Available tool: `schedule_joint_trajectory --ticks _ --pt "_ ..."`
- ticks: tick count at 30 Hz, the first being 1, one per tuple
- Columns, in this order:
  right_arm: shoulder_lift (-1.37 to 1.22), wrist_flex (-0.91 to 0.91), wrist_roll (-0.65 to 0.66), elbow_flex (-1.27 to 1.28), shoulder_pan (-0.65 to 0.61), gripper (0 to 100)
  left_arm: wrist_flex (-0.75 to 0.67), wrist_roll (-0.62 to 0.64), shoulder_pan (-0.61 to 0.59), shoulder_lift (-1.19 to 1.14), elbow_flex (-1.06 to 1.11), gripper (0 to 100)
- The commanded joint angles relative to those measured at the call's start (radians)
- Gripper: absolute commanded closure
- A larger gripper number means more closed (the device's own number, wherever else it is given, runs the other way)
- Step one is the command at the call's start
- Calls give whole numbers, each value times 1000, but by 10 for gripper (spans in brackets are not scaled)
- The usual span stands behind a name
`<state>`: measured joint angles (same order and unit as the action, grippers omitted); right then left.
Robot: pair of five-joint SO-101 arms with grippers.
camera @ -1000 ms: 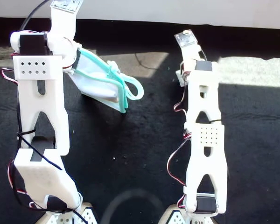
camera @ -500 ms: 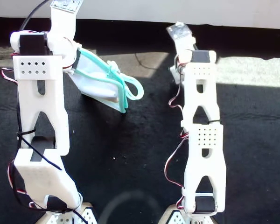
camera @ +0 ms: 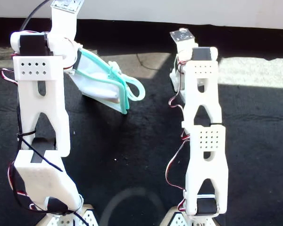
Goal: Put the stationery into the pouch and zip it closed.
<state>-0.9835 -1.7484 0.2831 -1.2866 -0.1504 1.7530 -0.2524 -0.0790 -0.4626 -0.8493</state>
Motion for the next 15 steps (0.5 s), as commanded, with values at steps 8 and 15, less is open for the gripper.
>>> schedule_joint_trajectory --ticks 8,15 --pt "341 -18 -112 110 -5 992 -8 -11 10 -39 -1 991" --pt "584 4 -114 596 -24 992 -8 -11 10 -39 -1 991"
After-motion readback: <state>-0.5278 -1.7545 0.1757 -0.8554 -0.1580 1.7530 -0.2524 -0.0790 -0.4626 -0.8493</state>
